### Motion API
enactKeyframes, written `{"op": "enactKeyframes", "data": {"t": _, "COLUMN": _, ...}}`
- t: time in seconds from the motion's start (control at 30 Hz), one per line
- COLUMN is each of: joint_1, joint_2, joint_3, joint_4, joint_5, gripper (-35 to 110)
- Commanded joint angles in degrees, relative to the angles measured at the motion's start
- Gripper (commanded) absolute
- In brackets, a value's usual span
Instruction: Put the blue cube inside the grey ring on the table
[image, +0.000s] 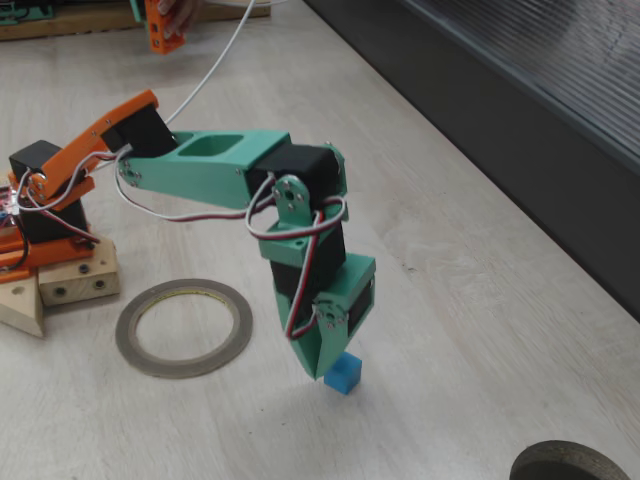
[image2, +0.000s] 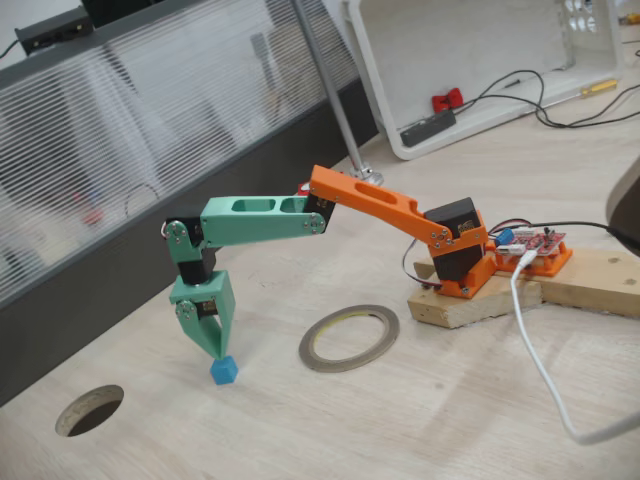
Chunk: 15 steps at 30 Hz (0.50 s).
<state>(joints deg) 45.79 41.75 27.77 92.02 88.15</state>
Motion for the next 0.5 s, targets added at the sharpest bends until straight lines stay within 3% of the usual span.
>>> {"op": "enactKeyframes", "data": {"t": 0.0, "joint_1": 0.7, "joint_2": 0.0, "joint_3": -1.8, "joint_4": 0.0, "joint_5": 0.6, "gripper": 1}}
{"op": "enactKeyframes", "data": {"t": 0.47, "joint_1": 3.8, "joint_2": -2.7, "joint_3": -7.9, "joint_4": 0.5, "joint_5": 0.8, "gripper": 1}}
